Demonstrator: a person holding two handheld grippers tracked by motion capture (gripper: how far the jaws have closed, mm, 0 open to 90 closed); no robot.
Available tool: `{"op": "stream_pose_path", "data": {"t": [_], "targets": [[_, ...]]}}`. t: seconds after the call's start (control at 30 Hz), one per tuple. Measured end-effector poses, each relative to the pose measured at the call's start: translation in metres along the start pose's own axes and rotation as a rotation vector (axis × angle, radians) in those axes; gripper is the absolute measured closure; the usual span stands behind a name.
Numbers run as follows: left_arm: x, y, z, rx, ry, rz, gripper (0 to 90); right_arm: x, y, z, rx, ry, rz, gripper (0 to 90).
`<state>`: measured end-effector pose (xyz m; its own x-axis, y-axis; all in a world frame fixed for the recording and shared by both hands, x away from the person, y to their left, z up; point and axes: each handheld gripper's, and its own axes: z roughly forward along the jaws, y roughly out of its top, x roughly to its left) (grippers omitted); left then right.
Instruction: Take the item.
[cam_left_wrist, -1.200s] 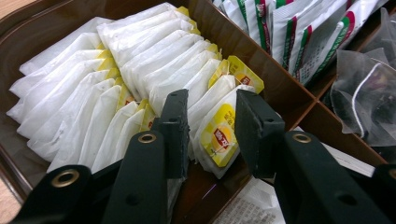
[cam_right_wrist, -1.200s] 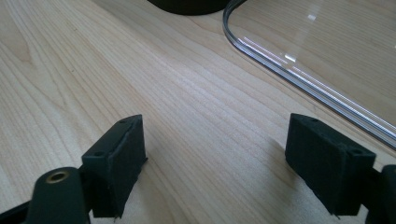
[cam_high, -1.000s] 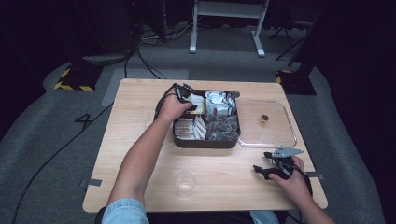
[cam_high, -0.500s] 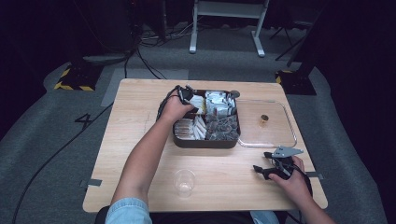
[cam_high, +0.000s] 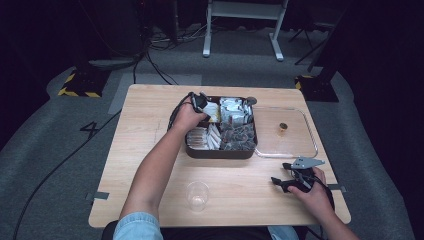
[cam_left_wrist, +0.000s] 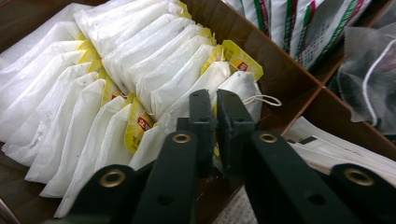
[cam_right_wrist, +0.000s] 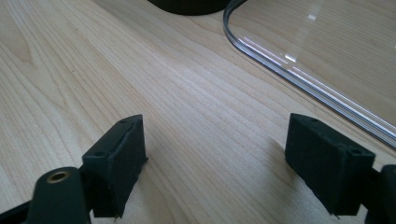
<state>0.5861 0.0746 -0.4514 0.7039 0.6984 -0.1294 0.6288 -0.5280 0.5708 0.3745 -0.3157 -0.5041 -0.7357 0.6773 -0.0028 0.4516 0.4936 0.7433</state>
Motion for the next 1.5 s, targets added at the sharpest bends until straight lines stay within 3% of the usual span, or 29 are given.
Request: {"op": "stream_pose_path", "data": {"t": [0.13,0.3,0.87,1.2,1.5], "targets": [[-0.002,0.001,-0.005,-0.018,-0.02,0.012,89.9,0.0,0.0,0.0,0.0,0.0,0.0,20.4],[-0.006,0.003,-0.015,-0.03,-0.017,0.062,90.0,0.0,0.0,0.0,0.0,0.0,0.0,20.4],[-0.023,0.007,-0.06,-0.134,-0.019,0.11,90.0,0.0,0.0,0.0,0.0,0.0,0.0,20.4],[-0.038,-0.001,-0.09,-0.186,-0.048,0.129,90.0,0.0,0.0,0.0,0.0,0.0,0.0,20.4],[-0.062,-0.015,-0.116,-0.228,-0.08,0.163,90.0,0.0,0.0,0.0,0.0,0.0,0.0,20.4]]}}
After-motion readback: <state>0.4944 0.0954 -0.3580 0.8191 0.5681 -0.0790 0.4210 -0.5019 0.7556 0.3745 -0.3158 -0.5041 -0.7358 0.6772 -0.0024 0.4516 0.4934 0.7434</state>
